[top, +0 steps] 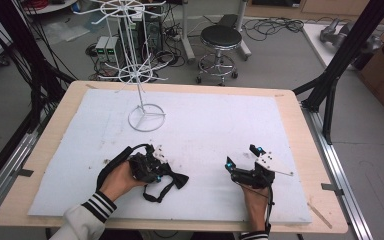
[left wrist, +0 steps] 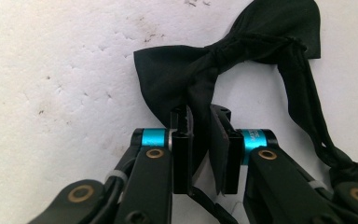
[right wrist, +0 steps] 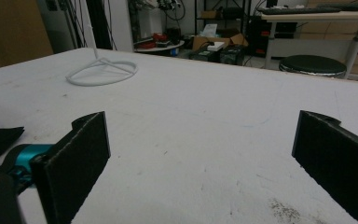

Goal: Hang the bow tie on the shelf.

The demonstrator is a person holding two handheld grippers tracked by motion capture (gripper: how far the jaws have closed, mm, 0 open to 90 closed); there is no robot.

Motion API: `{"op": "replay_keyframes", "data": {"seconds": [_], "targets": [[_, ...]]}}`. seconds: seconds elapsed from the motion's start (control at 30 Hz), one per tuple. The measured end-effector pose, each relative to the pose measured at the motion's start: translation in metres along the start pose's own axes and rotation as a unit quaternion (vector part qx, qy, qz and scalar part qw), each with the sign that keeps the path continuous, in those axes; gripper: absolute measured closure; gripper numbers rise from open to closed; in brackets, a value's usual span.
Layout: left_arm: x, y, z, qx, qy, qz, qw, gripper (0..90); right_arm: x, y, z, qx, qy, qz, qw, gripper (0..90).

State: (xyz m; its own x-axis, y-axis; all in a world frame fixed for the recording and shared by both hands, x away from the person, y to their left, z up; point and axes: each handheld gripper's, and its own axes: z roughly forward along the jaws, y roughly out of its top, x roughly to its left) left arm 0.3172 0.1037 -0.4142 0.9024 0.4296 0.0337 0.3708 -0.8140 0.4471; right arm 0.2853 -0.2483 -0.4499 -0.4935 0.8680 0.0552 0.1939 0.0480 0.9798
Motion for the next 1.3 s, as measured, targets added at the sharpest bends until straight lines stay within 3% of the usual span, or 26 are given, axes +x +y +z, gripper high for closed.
{"op": "replay_keyframes", "data": {"seconds": [0.1,0.47,0.63,0.7,0.73,1.03,1.1,1.13,1.23,1.27,1.3], "targets": [[0.0,0.001,0.0,0.002,0.001,-0.005,1.0,86.9,0.0,0.0,0.0,-0.001,0.0,-0.002,1.0,3.0],[0.001,-0.001,0.0,-0.01,-0.002,-0.013,0.9999,87.3,0.0,0.0,0.0,-0.002,0.0,-0.002,1.0,3.0],[0.002,-0.002,-0.004,-0.026,-0.004,-0.014,0.9996,87.4,0.0,0.0,0.0,-0.001,0.001,-0.001,1.0,3.0],[0.004,-0.003,-0.007,-0.049,-0.013,-0.016,0.9986,87.4,0.0,0.0,0.0,-0.001,0.001,-0.001,1.0,3.0],[0.004,-0.003,-0.007,-0.049,-0.013,-0.016,0.9986,87.4,0.0,0.0,0.0,-0.001,0.001,-0.001,1.0,3.0],[0.008,-0.005,-0.022,-0.121,-0.016,-0.021,0.9923,87.3,0.0,0.0,0.0,-0.002,0.002,-0.003,1.0,3.0],[0.011,-0.007,-0.026,-0.145,-0.015,-0.031,0.9888,87.4,0.0,0.0,0.0,-0.002,0.001,-0.002,1.0,3.0],[0.011,-0.007,-0.026,-0.145,-0.015,-0.031,0.9888,87.4,0.0,0.0,0.0,-0.001,0.001,-0.001,1.0,3.0],[0.013,-0.009,-0.032,-0.17,-0.015,-0.037,0.9846,87.5,0.0,0.0,0.0,-0.001,0.001,-0.001,1.0,3.0],[0.013,-0.01,-0.035,-0.186,-0.014,-0.04,0.9817,87.5,0.0,0.0,0.0,-0.001,0.001,-0.002,1.0,3.0],[0.013,-0.01,-0.035,-0.186,-0.014,-0.04,0.9817,87.5,0.0,0.0,0.0,-0.002,0.001,-0.001,1.0,3.0]]}}
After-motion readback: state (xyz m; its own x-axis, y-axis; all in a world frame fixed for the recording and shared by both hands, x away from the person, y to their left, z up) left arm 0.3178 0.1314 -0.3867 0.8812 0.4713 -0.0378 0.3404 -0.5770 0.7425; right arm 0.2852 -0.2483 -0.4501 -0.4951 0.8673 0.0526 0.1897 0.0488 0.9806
